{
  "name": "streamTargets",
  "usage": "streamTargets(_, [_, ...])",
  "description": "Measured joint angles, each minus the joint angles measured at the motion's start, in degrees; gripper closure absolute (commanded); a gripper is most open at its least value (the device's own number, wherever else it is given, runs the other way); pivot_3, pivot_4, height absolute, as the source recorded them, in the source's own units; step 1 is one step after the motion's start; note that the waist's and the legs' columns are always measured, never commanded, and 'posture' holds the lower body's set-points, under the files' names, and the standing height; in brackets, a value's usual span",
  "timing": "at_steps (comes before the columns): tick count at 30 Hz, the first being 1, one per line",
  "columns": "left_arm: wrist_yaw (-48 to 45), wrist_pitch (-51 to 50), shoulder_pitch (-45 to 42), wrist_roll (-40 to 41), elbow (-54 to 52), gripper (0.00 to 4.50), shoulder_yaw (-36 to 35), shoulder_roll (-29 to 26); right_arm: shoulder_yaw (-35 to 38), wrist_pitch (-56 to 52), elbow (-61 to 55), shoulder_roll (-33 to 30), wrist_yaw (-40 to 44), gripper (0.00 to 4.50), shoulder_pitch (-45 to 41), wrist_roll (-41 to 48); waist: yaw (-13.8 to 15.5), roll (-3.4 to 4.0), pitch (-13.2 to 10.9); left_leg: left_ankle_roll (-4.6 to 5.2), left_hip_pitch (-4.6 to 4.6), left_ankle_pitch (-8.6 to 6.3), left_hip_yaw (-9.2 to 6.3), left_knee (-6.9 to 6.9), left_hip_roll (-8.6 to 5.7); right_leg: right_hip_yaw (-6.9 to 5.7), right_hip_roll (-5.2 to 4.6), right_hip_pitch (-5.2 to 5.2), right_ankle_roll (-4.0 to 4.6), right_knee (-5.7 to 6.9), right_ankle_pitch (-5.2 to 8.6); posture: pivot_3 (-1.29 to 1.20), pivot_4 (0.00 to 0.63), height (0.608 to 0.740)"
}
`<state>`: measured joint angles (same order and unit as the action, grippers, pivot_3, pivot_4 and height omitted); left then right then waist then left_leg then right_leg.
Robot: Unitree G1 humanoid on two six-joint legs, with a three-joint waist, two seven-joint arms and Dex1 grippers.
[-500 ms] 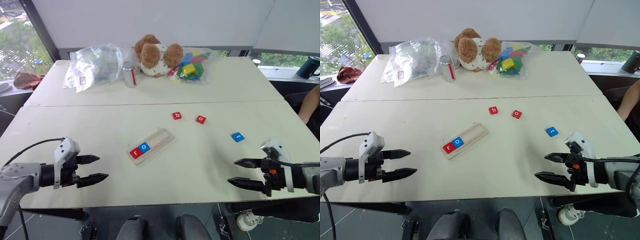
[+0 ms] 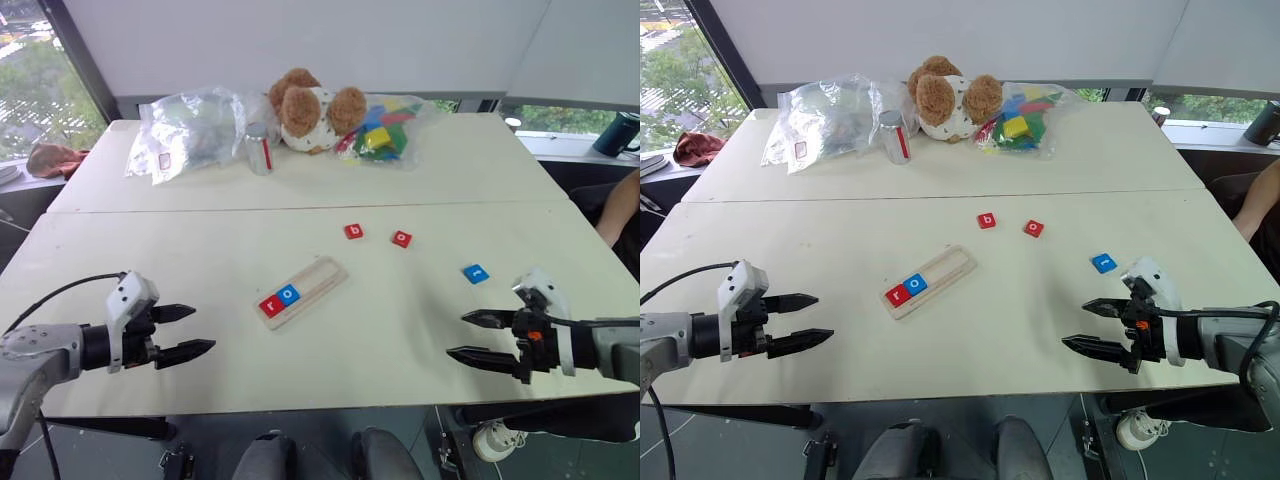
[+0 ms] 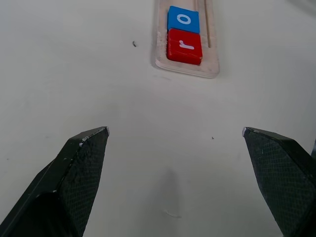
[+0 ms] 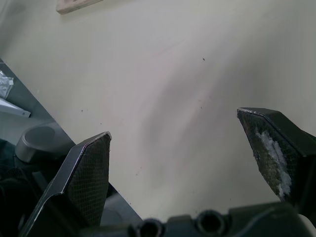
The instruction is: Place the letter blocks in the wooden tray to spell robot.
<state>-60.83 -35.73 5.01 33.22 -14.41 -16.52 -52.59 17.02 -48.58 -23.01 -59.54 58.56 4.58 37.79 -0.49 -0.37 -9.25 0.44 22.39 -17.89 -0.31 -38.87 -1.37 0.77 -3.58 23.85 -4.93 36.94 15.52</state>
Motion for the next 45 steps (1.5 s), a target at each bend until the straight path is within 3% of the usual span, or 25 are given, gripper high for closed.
streamTargets(11, [-0.55, 0.54, -1.55, -0.15, 1.92, 0.00, -1.13, -0.73, -2.04, 1.68, 4.81, 1.14, -1.10, 0.05, -4.11, -2.24, -0.03, 0.00, 0.00, 0.00, 0.01, 0.00, 0.01, 0.00, -0.01, 0.00, 0.00, 0.02, -0.01, 0.01, 0.00, 0.00, 0.150, 0.740])
streamTargets(18, [-5.34, 5.86, -12.03, -4.32, 6.35, 0.00, 5.36, -3.39, -3.77, -2.43, 2.60, -0.15, 1.08, 0.05, -10.92, 1.35, -0.11, 0.04, -0.02, 0.00, 0.02, 0.00, 0.03, 0.02, -0.01, 0.01, 0.00, 0.06, -0.02, 0.01, -0.01, 0.00, 0.150, 0.740])
streamTargets(22, [-3.90, 6.03, -12.53, -4.75, 1.49, 0.00, 11.33, 1.85, -7.90, -6.14, -5.87, 2.69, -1.28, 0.05, -14.78, 5.73, -0.19, 0.03, -0.01, -0.01, 0.20, 0.00, 0.03, 0.11, 0.00, 0.01, 0.00, 0.32, -0.05, 0.04, -0.03, 0.00, 0.150, 0.740])
streamTargets(27, [3.74, 8.09, -8.89, -7.92, -1.63, 0.00, 13.86, 9.41, -11.91, -9.75, -12.15, 8.26, -7.29, 0.05, -17.31, 9.41, -0.07, 0.01, 0.00, -0.01, 0.55, 0.02, 0.03, -0.12, -0.01, -0.01, 0.01, 0.59, -0.07, 0.13, -0.04, 0.00, 0.150, 0.740])
streamTargets(35, [13.04, 17.35, -3.08, -17.15, -0.63, 0.00, 17.12, 16.18, -14.71, -10.38, -12.50, 9.69, -10.87, 0.05, -18.42, 9.70, 0.18, -0.02, 0.02, 0.00, 0.53, 0.01, 0.02, -0.20, -0.04, -0.01, -0.01, 0.53, -0.07, 0.12, -0.04, 0.00, 0.150, 0.740])
streamTargets(45, [16.23, 26.76, -6.58, -20.92, 7.77, 0.00, 20.07, 23.71, -16.61, -8.84, -10.67, 9.71, -11.06, 0.05, -18.90, 8.00, 1.44, 0.03, 0.11, 0.01, 0.19, 0.02, 0.02, -0.26, -0.06, -0.02, -0.03, 0.12, -0.07, 0.12, -0.04, 0.00, 0.150, 0.740])
